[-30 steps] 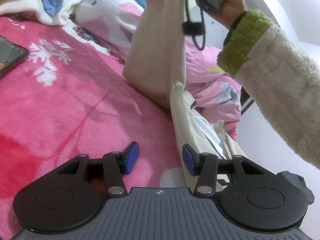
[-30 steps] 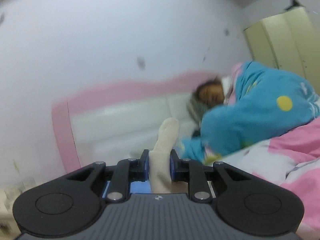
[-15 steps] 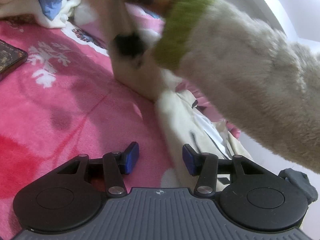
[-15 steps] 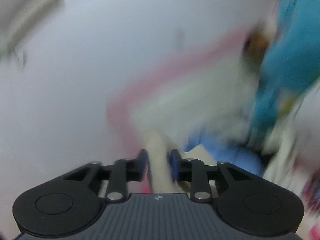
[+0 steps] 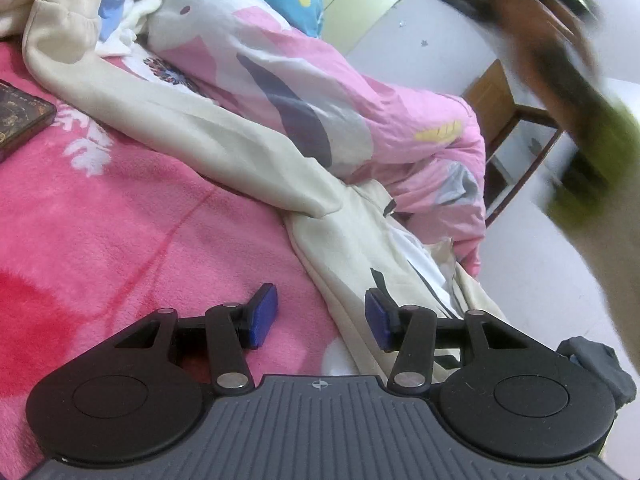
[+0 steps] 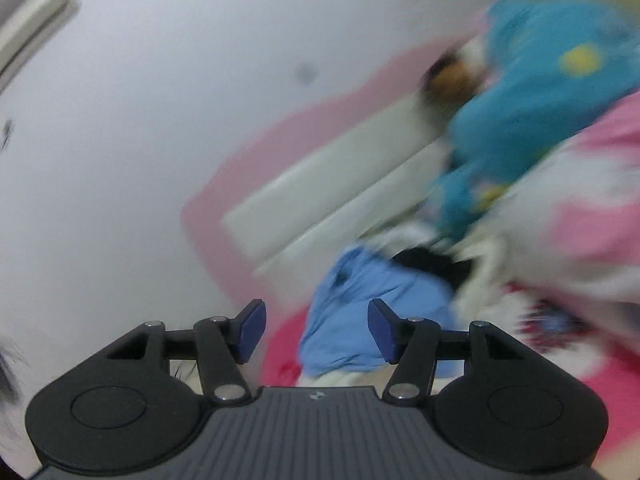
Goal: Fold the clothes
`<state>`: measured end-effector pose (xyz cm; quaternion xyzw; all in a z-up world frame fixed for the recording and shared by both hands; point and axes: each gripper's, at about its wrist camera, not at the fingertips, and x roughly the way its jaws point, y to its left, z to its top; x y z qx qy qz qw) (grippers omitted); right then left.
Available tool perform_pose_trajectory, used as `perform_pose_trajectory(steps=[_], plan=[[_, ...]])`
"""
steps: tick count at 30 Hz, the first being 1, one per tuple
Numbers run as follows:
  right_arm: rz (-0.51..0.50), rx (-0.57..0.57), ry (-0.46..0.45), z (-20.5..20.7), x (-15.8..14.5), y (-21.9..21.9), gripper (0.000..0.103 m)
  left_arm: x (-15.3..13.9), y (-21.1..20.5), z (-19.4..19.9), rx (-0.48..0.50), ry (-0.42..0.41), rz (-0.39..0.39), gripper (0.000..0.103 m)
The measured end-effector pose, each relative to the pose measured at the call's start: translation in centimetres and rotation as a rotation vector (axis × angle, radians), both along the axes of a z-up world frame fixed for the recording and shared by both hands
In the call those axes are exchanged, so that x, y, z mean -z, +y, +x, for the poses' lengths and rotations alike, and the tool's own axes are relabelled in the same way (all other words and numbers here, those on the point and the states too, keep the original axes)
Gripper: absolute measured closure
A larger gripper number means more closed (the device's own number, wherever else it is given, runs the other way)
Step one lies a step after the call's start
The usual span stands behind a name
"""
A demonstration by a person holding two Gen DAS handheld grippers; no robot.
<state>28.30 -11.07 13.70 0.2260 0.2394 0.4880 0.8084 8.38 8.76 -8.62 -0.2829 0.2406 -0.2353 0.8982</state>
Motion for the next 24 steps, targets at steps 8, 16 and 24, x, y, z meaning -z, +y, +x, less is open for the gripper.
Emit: perform_pose_trajectory(steps=[8,16,24], plan=[[-0.110,0.559,0.115,-16.6,2.3,-18.9,0.043,-0.4,-0.3,-0.1,-0.010,0.014,0.018,0.054],[-0.126,0.927,0.311,-30.0,11.8,-27.7,0.041,-3.7,-1.6,-1.1,-0.022,-0.020,0.122,0.051],[-0.230,0.924,0.288,-33.3,14.4,-28.6,0.041,-6.6,-7.8,-3.0,0.154,-0.076,0.269,0.049]])
